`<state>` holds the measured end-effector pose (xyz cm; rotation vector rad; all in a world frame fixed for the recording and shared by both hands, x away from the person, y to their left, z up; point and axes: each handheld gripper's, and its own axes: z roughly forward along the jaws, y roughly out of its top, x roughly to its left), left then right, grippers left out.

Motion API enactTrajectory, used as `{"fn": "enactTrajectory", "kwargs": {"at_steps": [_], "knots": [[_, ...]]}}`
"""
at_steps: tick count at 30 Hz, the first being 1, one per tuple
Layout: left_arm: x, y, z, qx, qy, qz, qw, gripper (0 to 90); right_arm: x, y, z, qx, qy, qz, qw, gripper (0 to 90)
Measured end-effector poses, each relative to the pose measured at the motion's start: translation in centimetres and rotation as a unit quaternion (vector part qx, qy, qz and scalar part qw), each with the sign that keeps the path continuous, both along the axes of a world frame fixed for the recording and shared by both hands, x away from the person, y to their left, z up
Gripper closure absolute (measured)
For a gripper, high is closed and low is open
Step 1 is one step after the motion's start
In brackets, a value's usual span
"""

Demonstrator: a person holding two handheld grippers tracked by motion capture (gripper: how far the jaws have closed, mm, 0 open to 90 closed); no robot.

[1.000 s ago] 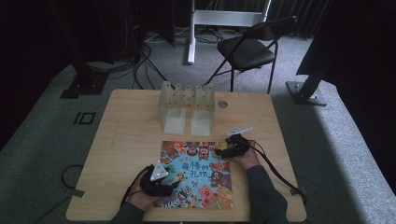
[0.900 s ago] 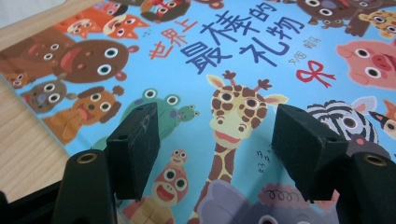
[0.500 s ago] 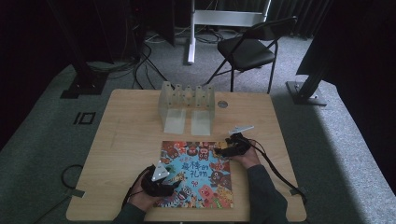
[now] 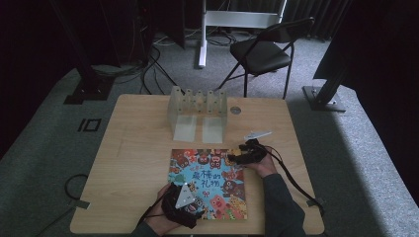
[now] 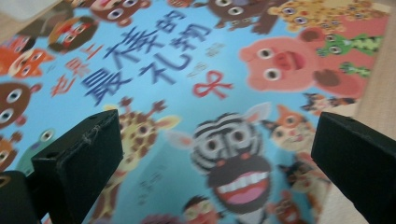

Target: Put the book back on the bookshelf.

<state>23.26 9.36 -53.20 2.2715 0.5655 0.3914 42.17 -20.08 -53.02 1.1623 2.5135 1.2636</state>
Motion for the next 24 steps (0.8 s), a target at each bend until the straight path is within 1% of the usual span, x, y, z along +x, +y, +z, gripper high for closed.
{"fn": "enactTrajectory", "kwargs": {"at_steps": [1, 2, 4, 5, 7, 8, 9, 12, 13, 15, 16, 17, 18, 19, 21, 22, 23, 24], "knots": [[-0.3, -0.3, 0.0, 0.004, -0.005, -0.002, 1.0000, 1.3, 0.0, 0.0, 0.0, -0.001, -0.001, 0.000, 1.0000, 19.1], [-0.5, -0.6, -0.1, 0.008, -0.004, -0.009, 0.9999, 1.3, 0.0, 0.0, 0.1, -0.001, -0.001, 0.000, 1.0000, 19.1], [-0.8, -1.1, -0.2, 0.008, -0.010, -0.012, 0.9998, 1.3, -0.1, 0.0, 0.3, 0.000, -0.003, -0.001, 1.0000, 19.1], [-0.9, -1.4, -0.2, 0.010, -0.009, -0.018, 0.9997, 1.3, -0.1, 0.0, 0.4, 0.001, -0.005, 0.000, 1.0000, 19.1], [-0.9, -1.8, -0.2, 0.011, -0.015, -0.014, 0.9997, 1.3, -0.2, 0.0, 0.7, 0.004, -0.009, 0.000, 0.9999, 19.1], [-0.8, -1.9, -0.2, 0.012, -0.009, -0.021, 0.9997, 1.3, -0.2, 0.0, 0.9, 0.006, -0.011, 0.000, 0.9999, 19.1], [-0.8, -2.1, -0.1, 0.011, -0.013, -0.015, 0.9997, 1.3, -0.2, 0.0, 1.1, 0.008, -0.012, 0.000, 0.9999, 19.1], [-0.8, -2.3, -0.1, 0.011, -0.013, -0.016, 0.9997, 0.7, -0.3, -0.1, 1.4, 0.011, -0.016, 0.002, 0.9998, 19.2], [-1.0, -2.7, 0.0, 0.013, -0.014, -0.019, 0.9996, 0.7, -0.3, -0.1, 1.8, 0.015, -0.018, 0.004, 0.9997, 19.2], [-0.9, -3.0, 0.1, 0.002, -0.010, -0.021, 0.9997, 0.7, -0.3, -0.1, 2.2, 0.017, -0.020, 0.006, 0.9996, 19.2], [-0.9, -3.2, 0.2, 0.003, -0.007, -0.026, 0.9996, 0.7, -0.3, -0.1, 2.4, 0.018, -0.021, 0.006, 0.9996, 19.2], [-0.9, -3.2, 0.2, 0.003, -0.007, -0.026, 0.9996, 0.7, -0.3, -0.1, 2.4, 0.018, -0.021, 0.006, 0.9996, 19.2], [-1.0, -3.6, 0.2, 0.008, -0.014, -0.024, 0.9996, 0.7, -0.3, -0.1, 2.5, 0.020, -0.022, 0.006, 0.9995, 19.2], [-1.0, -3.7, 0.1, 0.008, -0.013, -0.028, 0.9995, 0.7, -0.4, -0.1, 2.9, 0.024, -0.026, 0.007, 0.9993, 19.7], [-1.2, -4.1, 0.1, 0.012, -0.024, -0.021, 0.9994, 0.7, -0.4, -0.1, 3.3, 0.027, -0.027, 0.009, 0.9992, 19.8], [-1.2, -4.2, 0.1, 0.014, -0.023, -0.018, 0.9995, 0.7, -0.4, -0.1, 3.4, 0.029, -0.026, 0.010, 0.9992, 19.8], [-1.2, -4.4, 0.2, 0.009, -0.028, -0.011, 0.9995, 0.7, -0.4, -0.1, 3.6, 0.030, -0.027, 0.011, 0.9991, 19.9], [-1.1, -4.5, 0.3, 0.004, -0.028, -0.011, 0.9995, 0.6, -0.3, -0.1, 3.8, 0.031, -0.028, 0.013, 0.9990, 19.9]]}}
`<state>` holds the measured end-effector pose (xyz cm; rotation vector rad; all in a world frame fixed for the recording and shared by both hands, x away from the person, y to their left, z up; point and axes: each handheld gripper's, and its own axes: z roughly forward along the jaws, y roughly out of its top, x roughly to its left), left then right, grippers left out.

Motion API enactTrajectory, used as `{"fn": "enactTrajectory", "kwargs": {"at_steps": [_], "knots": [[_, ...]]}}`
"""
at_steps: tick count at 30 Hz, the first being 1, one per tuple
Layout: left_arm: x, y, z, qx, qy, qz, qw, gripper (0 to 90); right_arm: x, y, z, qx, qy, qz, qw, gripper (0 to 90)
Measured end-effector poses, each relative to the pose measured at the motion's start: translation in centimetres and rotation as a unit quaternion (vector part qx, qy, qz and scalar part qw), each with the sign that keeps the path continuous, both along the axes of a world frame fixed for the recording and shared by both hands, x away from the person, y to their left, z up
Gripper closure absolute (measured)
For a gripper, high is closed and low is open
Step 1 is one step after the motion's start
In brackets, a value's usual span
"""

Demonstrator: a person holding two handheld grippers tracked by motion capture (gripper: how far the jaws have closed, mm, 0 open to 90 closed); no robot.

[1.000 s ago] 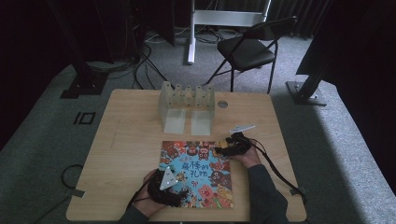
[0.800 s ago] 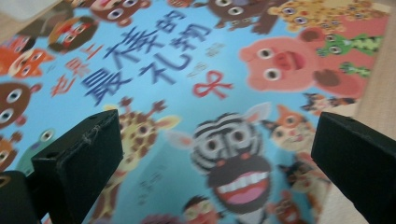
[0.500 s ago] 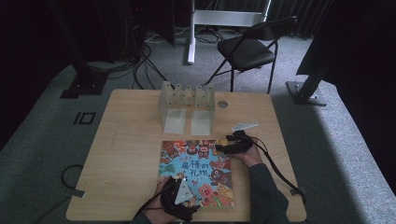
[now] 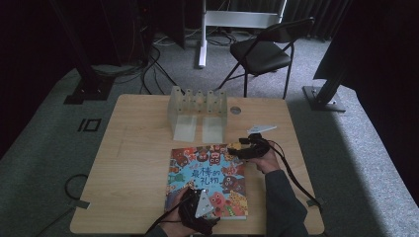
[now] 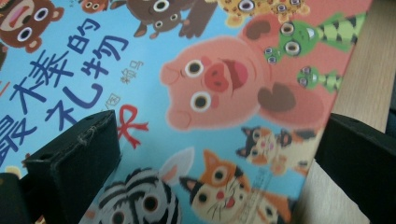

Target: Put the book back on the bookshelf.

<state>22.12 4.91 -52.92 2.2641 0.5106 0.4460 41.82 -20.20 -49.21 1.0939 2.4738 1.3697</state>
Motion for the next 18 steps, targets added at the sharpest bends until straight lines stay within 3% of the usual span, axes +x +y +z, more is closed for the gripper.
{"fn": "enactTrajectory", "kwargs": {"at_steps": [3, 6, 9, 12, 14, 16, 18], "knots": [[0.3, -0.1, 0.3, -0.003, 0.002, -0.006, 1.0000, 0.1, 0.0, 0.1, 0.4, 0.003, -0.003, 0.002, 1.0000, 19.9], [0.0, -0.8, 0.3, 0.000, -0.015, 0.001, 0.9999, 0.1, 0.0, -0.1, 0.9, 0.018, -0.003, 0.005, 0.9998, 19.9], [0.0, -0.7, 0.5, -0.008, -0.026, 0.002, 0.9996, 0.2, 0.0, -0.1, 1.0, 0.019, -0.004, 0.006, 0.9998, 21.1], [-0.4, -0.4, 1.0, -0.014, -0.050, 0.003, 0.9986, 0.3, 0.1, -0.3, 1.0, 0.027, -0.007, 0.006, 0.9996, 24.3], [-0.5, -0.2, 1.3, -0.017, -0.060, 0.002, 0.9980, 0.3, 0.2, -0.4, 0.9, 0.034, 0.002, 0.006, 0.9994, 28.8], [-0.4, 0.1, 1.7, -0.030, -0.058, 0.003, 0.9979, 0.3, 0.3, -0.2, 0.6, 0.027, 0.008, 0.004, 0.9996, 28.6], [-0.5, 0.2, 1.9, -0.027, -0.062, 0.002, 0.9977, 0.4, 0.2, 0.0, 0.4, 0.038, 0.012, 0.010, 0.9992, 30.2]]}}
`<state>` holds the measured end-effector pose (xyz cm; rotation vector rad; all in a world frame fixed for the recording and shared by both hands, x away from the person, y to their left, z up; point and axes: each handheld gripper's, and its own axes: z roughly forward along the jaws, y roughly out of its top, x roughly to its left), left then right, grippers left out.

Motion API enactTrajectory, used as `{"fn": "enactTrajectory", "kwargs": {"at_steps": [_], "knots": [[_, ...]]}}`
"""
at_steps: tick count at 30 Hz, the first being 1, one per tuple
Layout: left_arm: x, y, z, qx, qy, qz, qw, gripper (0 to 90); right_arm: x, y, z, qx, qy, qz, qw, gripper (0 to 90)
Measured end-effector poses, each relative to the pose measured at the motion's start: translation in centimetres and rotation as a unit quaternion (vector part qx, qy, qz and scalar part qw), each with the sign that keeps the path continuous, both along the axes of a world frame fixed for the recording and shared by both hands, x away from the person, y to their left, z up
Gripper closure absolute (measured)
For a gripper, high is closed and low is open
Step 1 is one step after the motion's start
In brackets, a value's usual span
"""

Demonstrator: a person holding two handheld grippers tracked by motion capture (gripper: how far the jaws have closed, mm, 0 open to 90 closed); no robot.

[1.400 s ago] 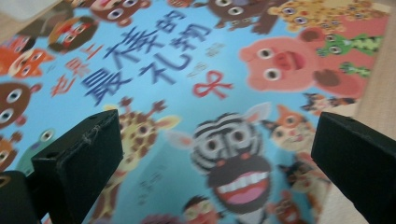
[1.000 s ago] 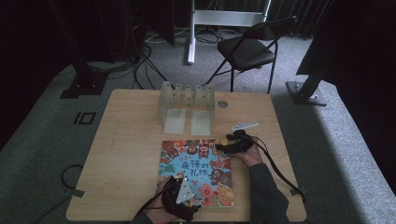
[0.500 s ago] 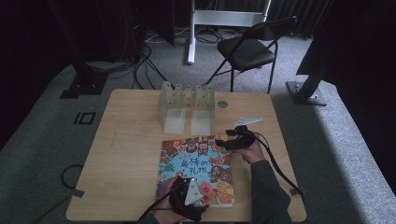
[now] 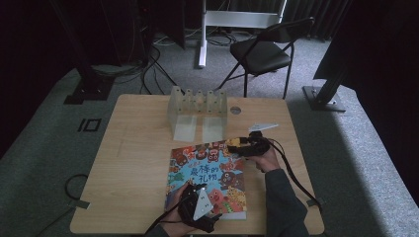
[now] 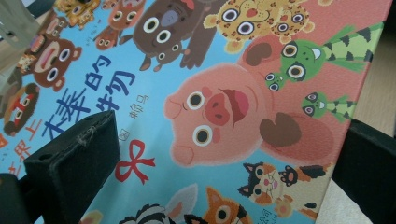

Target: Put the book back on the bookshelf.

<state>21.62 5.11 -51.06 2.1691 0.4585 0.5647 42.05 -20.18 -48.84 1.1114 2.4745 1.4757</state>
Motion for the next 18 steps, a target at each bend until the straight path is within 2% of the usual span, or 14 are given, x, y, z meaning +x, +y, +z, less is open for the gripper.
{"fn": "enactTrajectory", "kwargs": {"at_steps": [2, 9, 12, 18], "knots": [[0.0, 0.1, 0.1, 0.003, -0.002, -0.002, 1.0000, 0.3, -0.1, 0.2, 0.1, 0.005, 0.001, 0.005, 1.0000, 32.4], [0.1, 0.1, 0.4, 0.003, -0.009, -0.008, 0.9999, 0.2, -0.3, 0.9, 0.8, -0.007, 0.011, 0.018, 0.9997, 37.0], [0.2, 0.3, 0.6, 0.002, -0.012, -0.005, 0.9999, 0.3, -0.2, 0.9, 1.2, -0.002, 0.022, 0.025, 0.9994, 39.8], [0.6, 0.3, 0.8, -0.001, -0.008, -0.005, 1.0000, 0.2, -0.1, 1.2, 1.4, 0.006, 0.030, 0.029, 0.9991, 43.0]]}}
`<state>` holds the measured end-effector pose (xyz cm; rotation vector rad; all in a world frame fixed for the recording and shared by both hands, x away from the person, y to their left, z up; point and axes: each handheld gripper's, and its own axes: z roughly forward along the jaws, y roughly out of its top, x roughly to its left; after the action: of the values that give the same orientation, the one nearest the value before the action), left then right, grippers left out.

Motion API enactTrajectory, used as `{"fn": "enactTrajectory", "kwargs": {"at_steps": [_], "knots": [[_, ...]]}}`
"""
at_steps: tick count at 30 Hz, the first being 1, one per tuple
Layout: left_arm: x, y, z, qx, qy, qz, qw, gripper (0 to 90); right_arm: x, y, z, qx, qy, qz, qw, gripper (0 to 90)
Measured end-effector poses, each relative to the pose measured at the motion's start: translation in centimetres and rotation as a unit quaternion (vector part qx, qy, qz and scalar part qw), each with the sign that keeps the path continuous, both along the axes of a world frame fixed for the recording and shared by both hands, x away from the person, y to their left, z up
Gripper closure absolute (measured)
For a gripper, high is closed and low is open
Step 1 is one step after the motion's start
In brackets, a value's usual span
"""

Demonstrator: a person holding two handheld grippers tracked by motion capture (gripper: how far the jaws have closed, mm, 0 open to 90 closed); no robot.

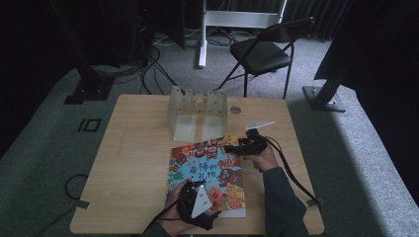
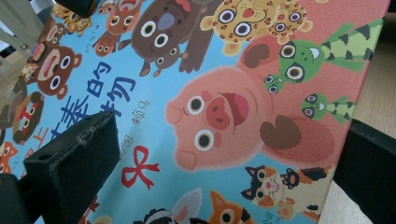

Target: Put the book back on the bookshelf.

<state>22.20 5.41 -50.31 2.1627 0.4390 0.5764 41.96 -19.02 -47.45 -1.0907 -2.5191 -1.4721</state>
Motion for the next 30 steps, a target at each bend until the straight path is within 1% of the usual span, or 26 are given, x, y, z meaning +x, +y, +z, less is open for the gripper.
{"fn": "enactTrajectory", "kwargs": {"at_steps": [3, 6, 9, 11, 12, 15, 19, 20, 22, 24, 26, 27, 30], "knots": [[0.3, 0.0, 0.0, -0.002, 0.010, -0.002, 0.9999, 0.2, 0.1, 0.2, 0.1, -0.001, 0.000, 0.000, 1.0000, 43.8], [0.4, -0.1, 0.0, -0.004, 0.011, -0.002, 0.9999, 0.2, 0.1, 0.2, 0.2, -0.001, 0.002, 0.001, 1.0000, 44.3], [0.4, 0.0, -0.1, -0.007, 0.021, 0.001, 0.9997, 0.3, 0.1, 0.3, 0.3, 0.000, 0.000, 0.004, 1.0000, 46.2], [0.4, 0.2, -0.1, -0.010, 0.024, 0.003, 0.9997, 0.3, 0.1, 0.2, 0.4, 0.007, 0.003, 0.006, 1.0000, 48.4], [0.3, 0.3, -0.1, -0.007, 0.024, 0.004, 0.9997, 0.4, 0.1, 0.2, 0.4, 0.010, 0.003, 0.007, 0.9999, 49.6], [0.1, 0.8, -0.2, -0.011, 0.029, 0.007, 0.9995, 0.9, 0.1, 0.3, 0.6, 0.010, 0.007, 0.009, 0.9999, 50.7], [-0.3, 2.0, -0.5, -0.001, 0.029, 0.022, 0.9993, 1.0, 0.1, 0.3, 0.8, 0.011, 0.005, 0.012, 0.9999, 51.8], [-0.4, 2.5, -0.7, 0.001, 0.030, 0.030, 0.9991, 1.0, 0.1, 0.3, 0.8, 0.011, 0.005, 0.012, 0.9999, 52.1], [-0.5, 3.3, -0.9, -0.001, 0.037, 0.036, 0.9987, 1.0, 0.1, 0.3, 0.9, 0.014, 0.005, 0.014, 0.9998, 52.7], [-0.6, 4.3, -0.9, -0.005, 0.048, 0.040, 0.9980, 1.0, 0.1, 0.3, 0.9, 0.017, 0.005, 0.014, 0.9997, 53.2], [-0.9, 4.8, -0.9, -0.005, 0.049, 0.041, 0.9979, 1.5, 0.1, 0.3, 1.1, 0.022, 0.004, 0.014, 0.9997, 54.6], [-1.0, 5.1, -0.8, -0.006, 0.048, 0.039, 0.9981, 4.3, 0.1, 0.3, 1.1, 0.023, 0.002, 0.015, 0.9996, 55.0], [-1.3, 5.4, -0.7, -0.004, 0.044, 0.043, 0.9981, 6.1, 0.1, 0.4, 1.3, 0.024, 0.000, 0.016, 0.9996, 55.4]]}}
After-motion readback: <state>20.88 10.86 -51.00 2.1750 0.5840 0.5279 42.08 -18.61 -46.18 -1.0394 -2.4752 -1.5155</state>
